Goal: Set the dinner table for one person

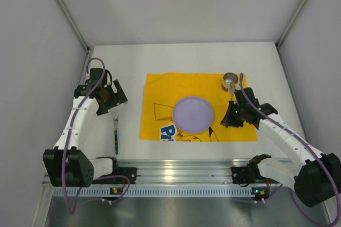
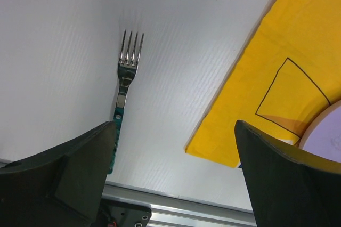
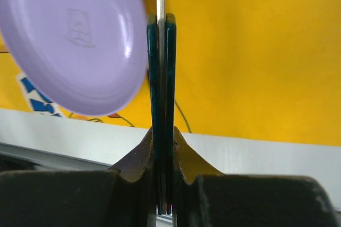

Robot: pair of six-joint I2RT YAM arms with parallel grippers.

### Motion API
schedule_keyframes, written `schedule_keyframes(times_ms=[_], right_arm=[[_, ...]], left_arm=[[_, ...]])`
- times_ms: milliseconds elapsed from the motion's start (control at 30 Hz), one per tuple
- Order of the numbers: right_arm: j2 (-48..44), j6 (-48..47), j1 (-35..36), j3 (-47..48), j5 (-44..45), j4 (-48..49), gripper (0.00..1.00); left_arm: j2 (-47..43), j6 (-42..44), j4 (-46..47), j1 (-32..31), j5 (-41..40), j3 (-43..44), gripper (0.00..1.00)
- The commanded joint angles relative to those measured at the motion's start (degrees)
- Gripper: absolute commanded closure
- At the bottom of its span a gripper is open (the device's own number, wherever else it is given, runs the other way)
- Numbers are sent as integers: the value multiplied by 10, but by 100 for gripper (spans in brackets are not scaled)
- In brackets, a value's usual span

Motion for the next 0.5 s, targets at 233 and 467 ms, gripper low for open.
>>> schedule_keyframes(times_ms=[233,467], right_arm=[[69,-109,-65,-4,-25,14,100],[112,-147,-64,30,-38,-10,100]], left_arm=[[-14,1,-15,5,5,-32,3],[-26,-2,-9,6,1,-46,3]])
